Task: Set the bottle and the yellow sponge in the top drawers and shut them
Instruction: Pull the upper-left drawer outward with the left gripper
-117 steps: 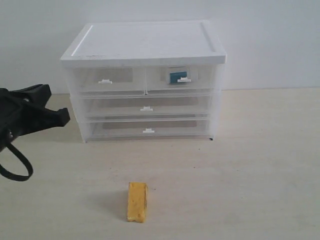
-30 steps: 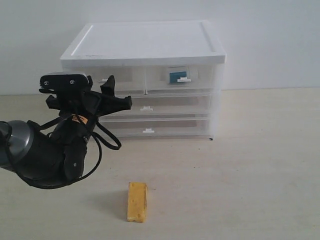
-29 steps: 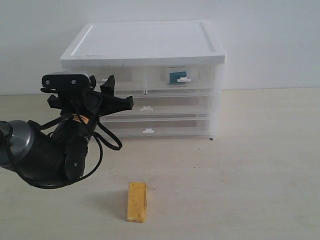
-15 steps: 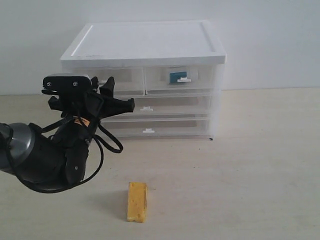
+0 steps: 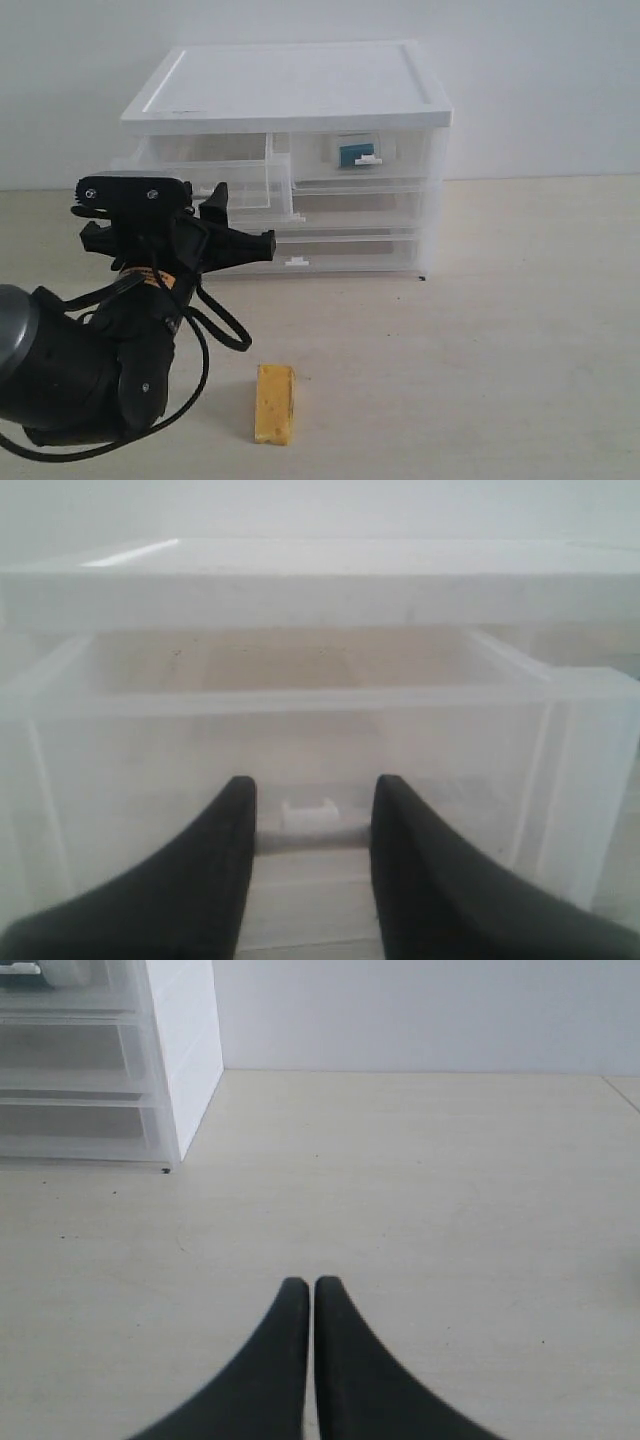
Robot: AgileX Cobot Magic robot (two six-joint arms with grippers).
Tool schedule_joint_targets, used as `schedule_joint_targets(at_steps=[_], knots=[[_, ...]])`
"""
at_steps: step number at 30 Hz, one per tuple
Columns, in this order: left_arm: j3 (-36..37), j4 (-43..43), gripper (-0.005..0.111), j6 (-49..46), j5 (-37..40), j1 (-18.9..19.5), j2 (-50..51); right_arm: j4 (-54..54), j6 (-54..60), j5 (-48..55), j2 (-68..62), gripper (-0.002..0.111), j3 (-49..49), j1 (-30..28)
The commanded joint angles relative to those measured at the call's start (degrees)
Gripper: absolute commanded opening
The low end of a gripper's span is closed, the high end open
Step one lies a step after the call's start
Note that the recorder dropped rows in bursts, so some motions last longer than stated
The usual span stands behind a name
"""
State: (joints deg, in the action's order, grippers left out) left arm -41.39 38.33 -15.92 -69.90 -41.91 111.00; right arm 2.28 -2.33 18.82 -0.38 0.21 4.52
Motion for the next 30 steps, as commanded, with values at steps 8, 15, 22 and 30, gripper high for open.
schedule_joint_targets(at_steps=[8, 15, 22, 30], knots=[[6.2, 1.7, 0.004, -2.6, -0.1, -2.1, -4.8, -0.1, -0.1, -0.4, 0.4, 0.0, -0.2, 0.0], [8.0, 2.2, 0.004, 0.5, -0.1, -2.8, -5.3, -0.1, -0.1, -0.4, 0.4, 0.0, -0.2, 0.0], [8.0, 3.1, 0.005, 0.7, -0.1, -4.8, -5.3, -0.1, -0.1, -0.4, 0.4, 0.0, -0.2, 0.0], [8.0, 3.1, 0.077, -0.2, -0.1, -4.8, -5.3, -0.1, -0.1, -0.4, 0.4, 0.0, -0.2, 0.0]])
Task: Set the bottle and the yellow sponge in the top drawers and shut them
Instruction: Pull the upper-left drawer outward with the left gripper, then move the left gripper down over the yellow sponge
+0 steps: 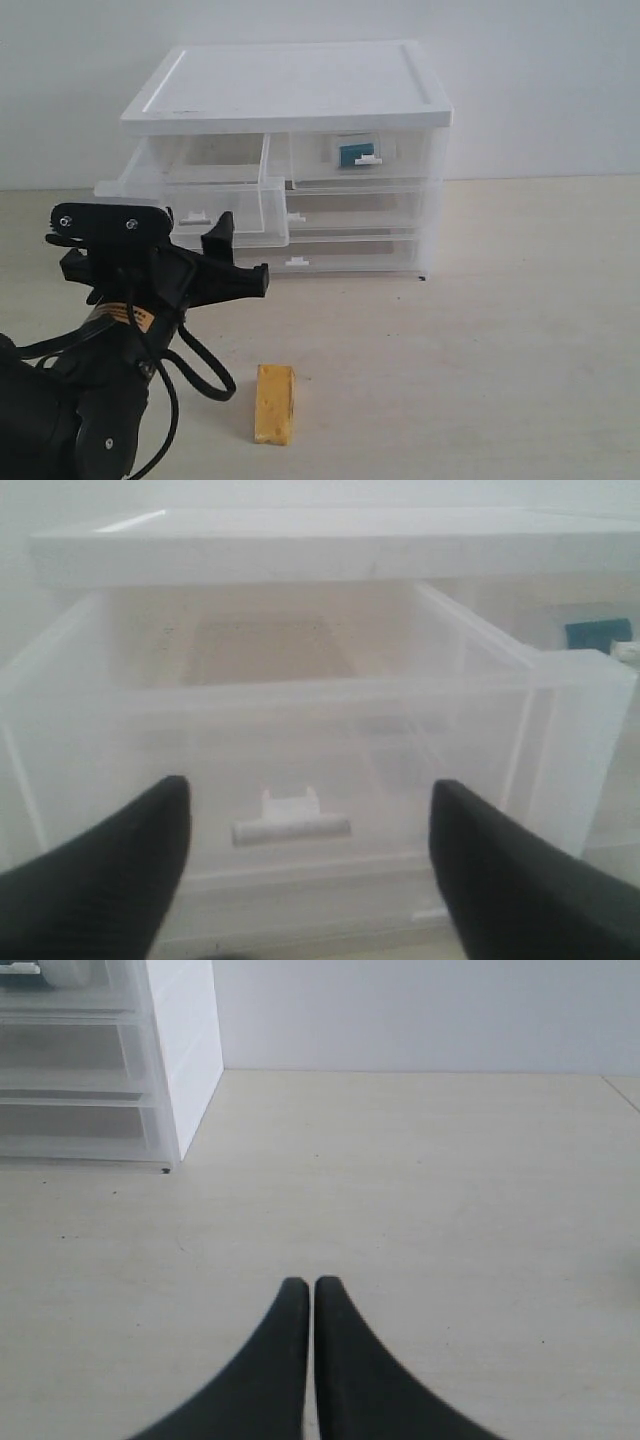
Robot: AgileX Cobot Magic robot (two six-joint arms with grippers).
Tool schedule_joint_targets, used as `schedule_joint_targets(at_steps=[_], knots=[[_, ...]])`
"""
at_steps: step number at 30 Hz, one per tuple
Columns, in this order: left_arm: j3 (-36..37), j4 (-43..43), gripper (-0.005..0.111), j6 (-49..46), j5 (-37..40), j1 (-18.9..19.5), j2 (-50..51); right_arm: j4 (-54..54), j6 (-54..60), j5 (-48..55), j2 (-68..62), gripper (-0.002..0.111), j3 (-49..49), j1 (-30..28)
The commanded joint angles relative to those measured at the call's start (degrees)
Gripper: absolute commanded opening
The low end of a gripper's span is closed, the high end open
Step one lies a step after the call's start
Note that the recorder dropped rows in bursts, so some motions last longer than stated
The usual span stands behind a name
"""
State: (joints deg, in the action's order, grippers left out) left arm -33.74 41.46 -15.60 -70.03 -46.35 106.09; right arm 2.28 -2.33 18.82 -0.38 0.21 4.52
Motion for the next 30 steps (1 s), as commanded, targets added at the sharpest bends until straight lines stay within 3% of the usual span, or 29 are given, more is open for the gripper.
schedule_joint_targets(at_steps=[1, 13, 22, 25, 30], knots=[[0.3, 0.1, 0.079, -1.0, 0.4, -0.4, -0.4, -0.1, -0.1, -0.4, 0.4, 0.0, -0.2, 0.0], [0.4, 6.3, 0.08, -4.8, 20.1, -0.4, -7.3, -0.1, -0.1, -0.4, 0.4, 0.0, -0.2, 0.0], [0.4, 24.2, 0.08, -35.1, 43.0, -0.4, -20.2, -0.1, -0.1, -0.4, 0.4, 0.0, -0.2, 0.0], [0.4, 28.8, 0.08, -40.9, 51.6, -0.4, -22.5, -0.1, -0.1, -0.4, 0.4, 0.0, -0.2, 0.0], [0.3, 36.5, 0.08, -47.6, 59.3, -0.4, -22.9, -0.1, -0.1, -0.4, 0.4, 0.0, -0.2, 0.0]])
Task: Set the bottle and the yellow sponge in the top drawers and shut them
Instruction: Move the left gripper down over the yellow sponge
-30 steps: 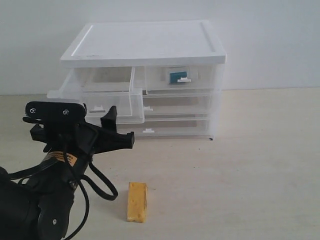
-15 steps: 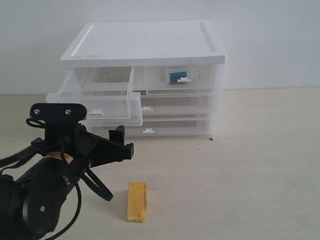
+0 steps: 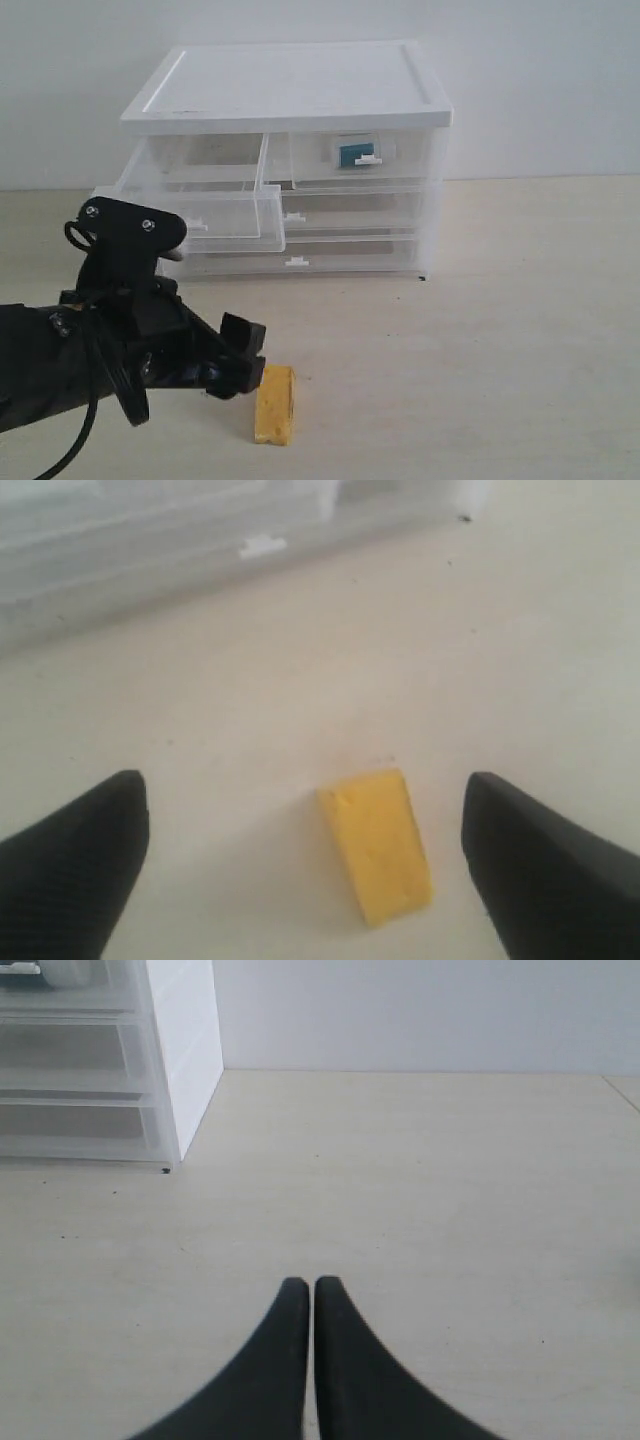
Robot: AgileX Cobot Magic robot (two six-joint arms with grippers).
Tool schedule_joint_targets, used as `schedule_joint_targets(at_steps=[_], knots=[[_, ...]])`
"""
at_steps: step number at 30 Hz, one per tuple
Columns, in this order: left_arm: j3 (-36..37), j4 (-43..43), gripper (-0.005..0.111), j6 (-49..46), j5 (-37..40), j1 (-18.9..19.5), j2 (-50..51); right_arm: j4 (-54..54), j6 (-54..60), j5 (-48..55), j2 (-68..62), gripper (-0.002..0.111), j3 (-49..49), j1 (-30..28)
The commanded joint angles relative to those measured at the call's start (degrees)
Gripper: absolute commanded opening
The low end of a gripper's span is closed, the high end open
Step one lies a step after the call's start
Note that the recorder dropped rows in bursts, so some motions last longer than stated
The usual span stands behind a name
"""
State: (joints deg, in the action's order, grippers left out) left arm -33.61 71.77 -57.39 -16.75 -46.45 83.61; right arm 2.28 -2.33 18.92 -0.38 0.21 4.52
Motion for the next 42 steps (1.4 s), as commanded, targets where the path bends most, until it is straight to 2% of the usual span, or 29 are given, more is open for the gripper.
schedule_joint_targets(at_steps=[1, 4, 6, 9, 15, 17, 18, 21, 22, 23, 24, 25, 27, 28, 29, 30, 32, 39, 42], knots=[[0.2, 7.2, 0.08, -6.7, 6.9, -0.3, -0.5, -0.1, -0.1, -0.5, 0.4, 0.0, -0.2, 0.0], [0.2, 7.3, 0.08, -7.4, 10.0, -0.3, -0.5, -0.1, -0.1, -0.5, 0.4, 0.0, -0.2, 0.0], [-0.4, 6.9, 0.08, -11.2, 13.8, -0.3, -0.5, -0.1, -0.1, -0.5, 0.4, 0.0, -0.2, 0.0], [-2.6, 6.4, 0.08, -16.0, 22.1, -0.3, -0.5, -0.1, -0.1, -0.5, 0.4, 0.0, -0.2, 0.0], [-7.2, 2.3, 0.08, -15.6, 35.5, -0.3, -0.5, -0.1, -0.1, -0.5, 0.4, 0.0, -0.2, 0.0], [-8.6, -5.1, 0.08, -8.2, 40.7, -0.3, -0.5, -0.1, -0.1, -0.5, 0.4, 0.0, -0.2, 0.0], [-10.8, -16.5, 0.08, 3.8, 46.1, -0.3, -0.5, -0.1, -0.1, -0.5, 0.4, 0.0, -0.2, 0.0], [-15.2, -36.5, 0.08, 21.6, 58.2, -0.3, -0.5, -0.1, -0.1, -0.5, 0.4, 0.0, -0.2, 0.0], [-16.5, -41.3, 0.08, 26.6, 60.9, -0.3, -0.5, -0.1, -0.1, -0.5, 0.4, 0.0, -0.2, 0.0], [-18.3, -50.0, 0.08, 38.1, 61.5, -0.3, -0.5, -0.1, -0.1, -0.5, 0.4, 0.0, -0.2, 0.0], [-18.5, -53.8, 0.08, 44.5, 60.8, -0.3, -0.5, -0.1, -0.1, -0.5, 0.4, 0.0, -0.2, 0.0], [-18.7, -63.3, 0.08, 56.7, 58.2, -0.3, -0.5, -0.1, -0.1, -0.5, 0.4, 0.0, -0.2, 0.0], [-17.3, -75.8, 0.08, 72.6, 54.1, -0.3, 0.2, -0.1, -0.1, -0.5, 0.4, 0.0, -0.2, 0.0], [-16.1, -79.0, 0.08, 77.6, 51.9, -0.3, 1.1, -0.1, -0.1, -0.5, 0.4, 0.0, -0.2, 0.0], [-15.4, -79.6, 0.08, 79.0, 49.6, -0.3, 1.8, -0.1, -0.1, -0.5, 0.4, 0.0, -0.2, 0.0], [-13.9, -79.5, 0.08, 79.7, 42.8, -0.3, 3.3, -0.1, -0.1, -0.5, 0.4, 0.0, -0.2, 0.0], [-12.3, -77.0, 0.08, 79.7, 34.1, -0.3, 5.6, -0.1, -0.1, -0.5, 0.4, 0.0, -0.2, 0.0], [-12.2, -76.8, 0.08, 82.1, 26.8, -0.3, 13.3, -0.1, -0.1, -0.5, 0.4, 0.0, -0.2, 0.0], [-13.0, -77.2, 0.08, 82.3, 26.6, -0.1, 16.3, -0.1, -0.1, -0.5, 0.4, 0.0, -0.2, 0.0]])
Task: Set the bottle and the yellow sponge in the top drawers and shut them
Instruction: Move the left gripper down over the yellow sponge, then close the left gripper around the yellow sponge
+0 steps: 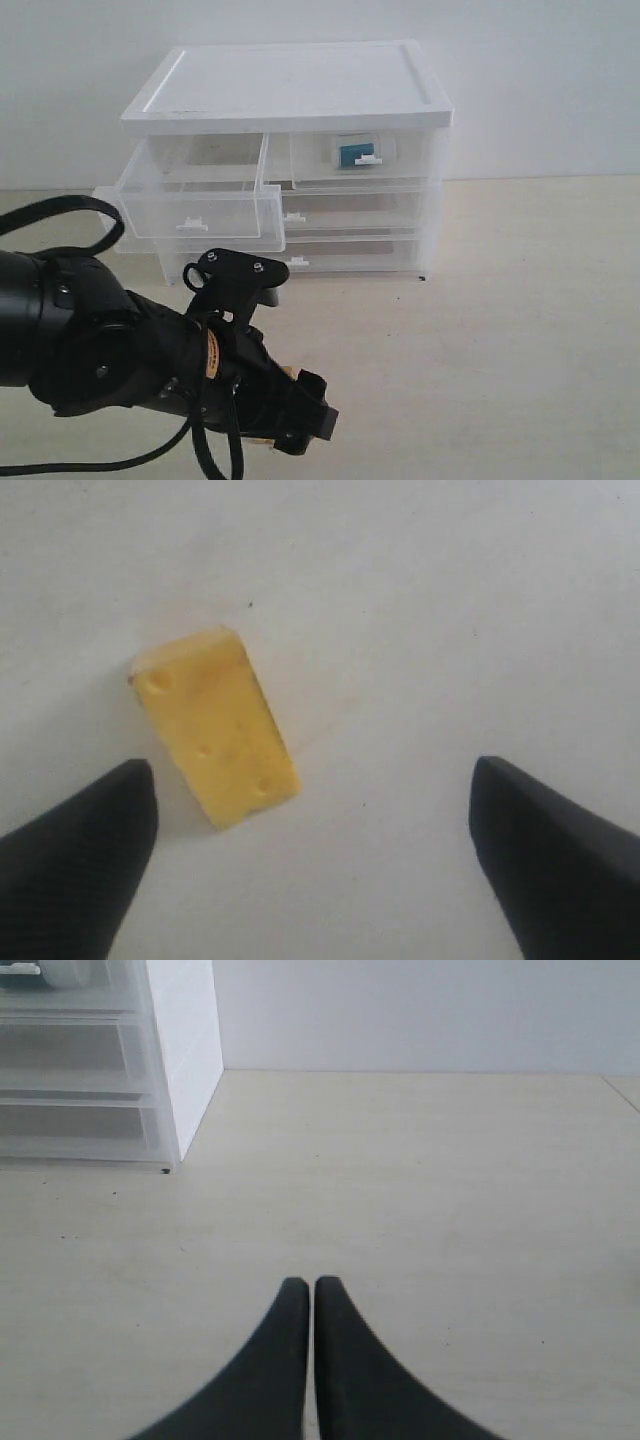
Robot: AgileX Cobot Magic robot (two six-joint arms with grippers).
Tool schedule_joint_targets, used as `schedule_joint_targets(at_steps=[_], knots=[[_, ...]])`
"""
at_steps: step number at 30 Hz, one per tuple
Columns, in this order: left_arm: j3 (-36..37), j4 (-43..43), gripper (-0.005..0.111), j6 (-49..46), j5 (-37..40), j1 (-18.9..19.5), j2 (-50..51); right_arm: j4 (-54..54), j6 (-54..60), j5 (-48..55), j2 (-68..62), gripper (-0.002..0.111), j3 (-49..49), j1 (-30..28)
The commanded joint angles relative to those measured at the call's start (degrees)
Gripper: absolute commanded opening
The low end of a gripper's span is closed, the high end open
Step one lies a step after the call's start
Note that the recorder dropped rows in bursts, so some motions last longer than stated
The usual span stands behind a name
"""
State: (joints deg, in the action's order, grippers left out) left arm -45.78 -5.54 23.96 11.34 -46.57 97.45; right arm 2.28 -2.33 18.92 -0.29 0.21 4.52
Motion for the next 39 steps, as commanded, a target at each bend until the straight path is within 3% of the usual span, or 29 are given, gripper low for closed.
schedule_joint_targets(at_steps=[1, 11, 19, 22, 26, 32, 39], knots=[[-1.1, 0.1, 0.08, 0.9, -1.5, 0.0, 3.2, -0.1, -0.1, -0.5, 0.3, 0.0, -0.2, 0.0], [-3.3, -1.4, 0.08, 0.9, -2.2, 1.3, 5.6, -0.1, -0.1, -0.5, 0.3, 0.0, -0.2, 0.0], [-3.3, -5.2, 0.08, 0.9, 4.3, 2.1, 4.2, -0.1, -0.1, -0.5, 0.3, 0.0, -0.2, 0.0], [-3.3, -8.1, 0.08, 1.2, 3.2, 2.1, 4.0, -0.1, -0.1, -0.5, 0.3, 0.0, -0.2, 0.0], [-3.5, -14.9, 0.08, 8.5, -1.4, 2.1, 6.2, -0.1, -0.1, -0.5, 0.3, 0.0, -0.2, 0.0], [-5.6, -25.3, 0.08, 19.1, 1.6, 2.4, 8.0, -0.1, -0.1, -0.5, 0.3, 0.0, -0.2, 0.0], [-5.8, -28.9, 0.08, 24.9, 1.1, 4.8, 8.7, -0.1, -0.1, -0.5, 0.3, 0.0, -0.2, 0.0]])
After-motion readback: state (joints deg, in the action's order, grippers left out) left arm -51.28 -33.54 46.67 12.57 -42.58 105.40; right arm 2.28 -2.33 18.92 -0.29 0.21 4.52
